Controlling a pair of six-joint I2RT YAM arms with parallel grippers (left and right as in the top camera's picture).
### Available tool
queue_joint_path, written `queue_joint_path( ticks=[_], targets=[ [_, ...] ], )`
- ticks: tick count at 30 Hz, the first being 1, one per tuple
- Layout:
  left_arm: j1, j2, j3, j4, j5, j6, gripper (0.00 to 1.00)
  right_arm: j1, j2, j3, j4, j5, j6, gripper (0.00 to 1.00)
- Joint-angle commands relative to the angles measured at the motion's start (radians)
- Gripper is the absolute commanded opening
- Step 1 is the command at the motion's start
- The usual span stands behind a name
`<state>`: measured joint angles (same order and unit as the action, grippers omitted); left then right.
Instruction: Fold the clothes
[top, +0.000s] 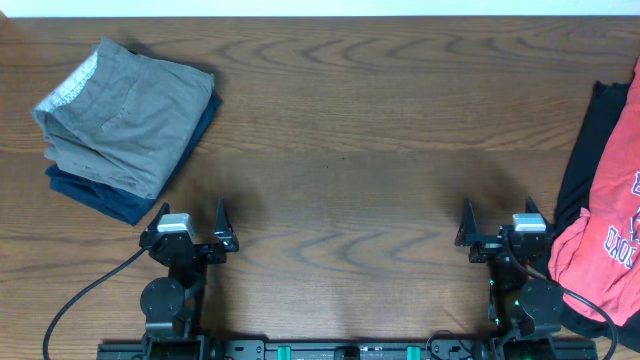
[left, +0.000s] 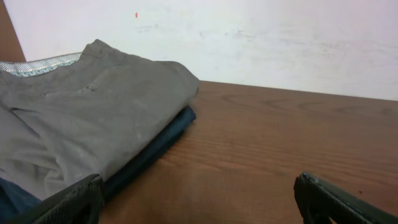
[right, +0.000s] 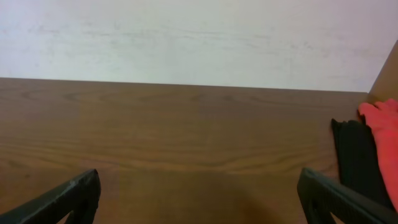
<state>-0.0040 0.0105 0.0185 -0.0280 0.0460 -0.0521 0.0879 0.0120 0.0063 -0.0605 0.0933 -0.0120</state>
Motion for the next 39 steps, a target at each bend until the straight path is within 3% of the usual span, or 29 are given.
queue_joint_path(
  ticks=[1,35,39],
  targets=[
    [-0.004,-0.007,-0.014,-0.038,-0.005,-0.005,0.98,-0.011,-0.005,-0.001,-0.004,-0.004,-0.012,0.99],
    [-0.004,-0.006,-0.014,-0.038,-0.004,-0.006,0.98,-0.011,-0.005,-0.001,-0.003,-0.075,-0.011,0.99],
    [-0.004,-0.006,-0.014,-0.038,0.01,-0.035,0.98,-0.011,-0.005,-0.001,-0.005,-0.106,0.068,0.99]
  ],
)
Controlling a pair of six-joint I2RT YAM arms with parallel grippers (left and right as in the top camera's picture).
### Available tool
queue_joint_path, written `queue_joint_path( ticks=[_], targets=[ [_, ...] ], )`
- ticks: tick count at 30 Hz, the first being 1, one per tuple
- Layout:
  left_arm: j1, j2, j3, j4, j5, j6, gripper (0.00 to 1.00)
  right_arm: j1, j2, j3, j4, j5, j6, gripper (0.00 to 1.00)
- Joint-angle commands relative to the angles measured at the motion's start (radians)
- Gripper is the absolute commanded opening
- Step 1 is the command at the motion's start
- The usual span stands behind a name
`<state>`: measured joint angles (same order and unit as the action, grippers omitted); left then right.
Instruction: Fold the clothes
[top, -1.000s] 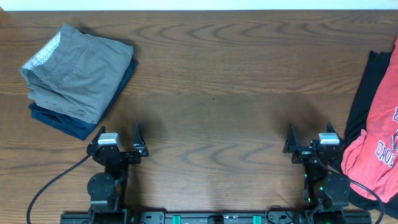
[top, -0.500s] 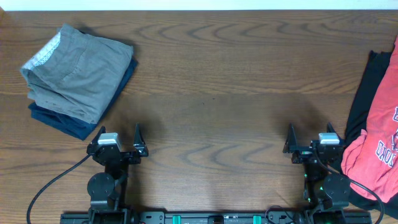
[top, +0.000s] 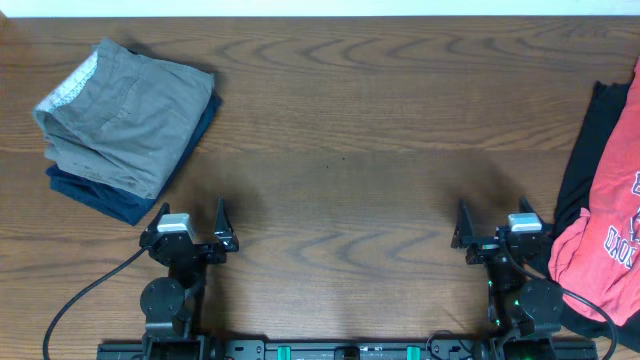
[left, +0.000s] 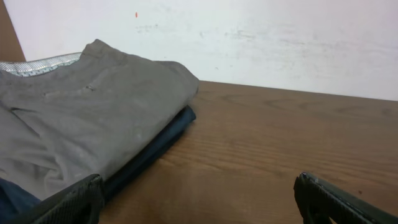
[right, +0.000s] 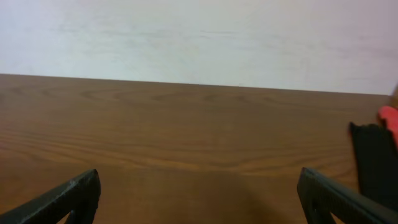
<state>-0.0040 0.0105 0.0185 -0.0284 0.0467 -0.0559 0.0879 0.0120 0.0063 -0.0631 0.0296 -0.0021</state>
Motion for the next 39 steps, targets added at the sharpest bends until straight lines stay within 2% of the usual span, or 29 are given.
queue_joint_path(
  ticks=[1,7,16,22,26,33,36,39],
  targets=[
    [-0.004,-0.006,-0.014,-0.037,0.032,-0.042,0.98,-0.011,-0.005,-0.001,-0.002,-0.042,0.082,0.99],
    [-0.004,0.0,0.014,-0.047,0.207,-0.06,0.98,-0.011,-0.003,0.033,-0.015,-0.034,0.098,0.99],
    [-0.004,0.152,0.211,-0.237,0.204,-0.092,0.98,-0.011,0.139,0.162,-0.149,-0.034,0.098,0.99],
    [-0.004,0.386,0.415,-0.396,0.204,-0.091,0.98,-0.011,0.364,0.321,-0.224,-0.034,0.098,0.98],
    [-0.004,0.542,0.562,-0.558,0.204,-0.089,0.98,-0.011,0.56,0.47,-0.348,-0.009,0.098,0.99],
    [-0.004,0.772,0.809,-0.814,0.204,0.049,0.98,-0.013,0.936,0.74,-0.631,0.034,0.098,0.99],
    [-0.004,0.808,0.865,-0.847,0.205,0.047,0.98,-0.017,1.048,0.797,-0.675,0.038,0.098,0.99],
    [-0.004,0.816,0.887,-0.857,0.204,0.023,0.98,-0.018,1.135,0.802,-0.649,0.022,0.099,0.99]
  ],
)
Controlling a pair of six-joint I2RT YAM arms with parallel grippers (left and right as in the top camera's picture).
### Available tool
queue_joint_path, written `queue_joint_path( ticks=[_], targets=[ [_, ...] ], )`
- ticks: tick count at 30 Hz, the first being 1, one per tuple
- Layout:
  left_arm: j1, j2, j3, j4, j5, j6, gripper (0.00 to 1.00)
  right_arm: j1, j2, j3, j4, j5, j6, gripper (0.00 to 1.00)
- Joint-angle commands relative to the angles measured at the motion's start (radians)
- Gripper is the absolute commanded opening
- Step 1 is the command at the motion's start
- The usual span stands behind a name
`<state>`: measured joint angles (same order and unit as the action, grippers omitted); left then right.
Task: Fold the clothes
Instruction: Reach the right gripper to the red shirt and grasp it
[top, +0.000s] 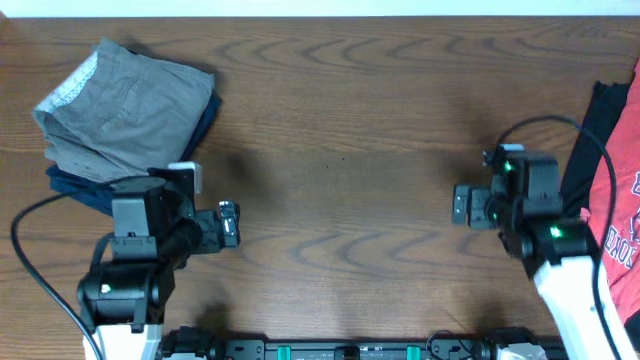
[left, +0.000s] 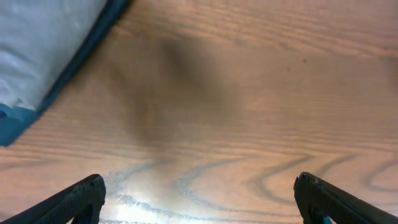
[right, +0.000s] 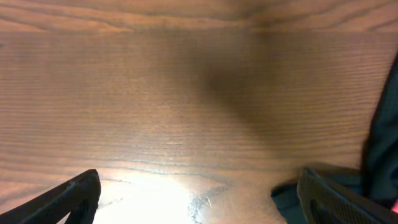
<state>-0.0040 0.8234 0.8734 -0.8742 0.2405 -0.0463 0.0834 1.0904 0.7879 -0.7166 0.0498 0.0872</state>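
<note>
A folded grey garment (top: 125, 105) lies on a folded navy one (top: 95, 195) at the table's far left. Unfolded at the right edge are a red printed shirt (top: 618, 215) and a black garment (top: 588, 130). My left gripper (top: 228, 225) hangs open over bare wood, right of the folded stack. Its wrist view looks straight down, with the grey garment (left: 43, 43) and navy edge (left: 18, 118) at the upper left. My right gripper (top: 460, 205) is open above the wood, left of the black garment (right: 382, 143). Neither gripper holds anything.
The brown wooden table (top: 340, 120) fills the view. The arm bases and a black rail (top: 340, 350) stand along the front edge. A cable (top: 30, 260) loops at the front left.
Both arms have lifted off their low poses at the front edge. Their wrist cameras, which looked across the table at the wall, now look straight down. The clothes have not moved.
Both grippers first sat low and open at the front edge, facing the back wall. Then the right one was turned slightly left, the red shirt nearly out of its view. Now both hang raised over bare wood, still open and empty.
</note>
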Motion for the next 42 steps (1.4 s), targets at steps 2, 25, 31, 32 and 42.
queue_joint_path(
  ticks=[2,25,31,32,42],
  targets=[
    [-0.004,0.002,0.032,-0.011,0.01,0.012,0.98,-0.013,0.1,0.021,0.024,-0.027,0.009,0.99],
    [-0.004,0.003,0.032,-0.027,0.01,0.012,0.72,-0.493,0.173,-0.039,-0.084,0.414,0.463,0.7],
    [-0.004,0.003,0.032,-0.027,0.01,0.012,0.72,-0.535,0.173,-0.134,0.0,0.365,0.469,0.71],
    [-0.004,0.003,0.032,-0.027,0.01,0.012,0.72,-0.536,0.173,-0.15,0.018,0.364,0.47,0.71],
    [-0.004,0.003,0.032,-0.027,0.01,0.012,0.73,-0.536,0.173,-0.247,0.119,0.365,0.47,0.63]
  ],
)
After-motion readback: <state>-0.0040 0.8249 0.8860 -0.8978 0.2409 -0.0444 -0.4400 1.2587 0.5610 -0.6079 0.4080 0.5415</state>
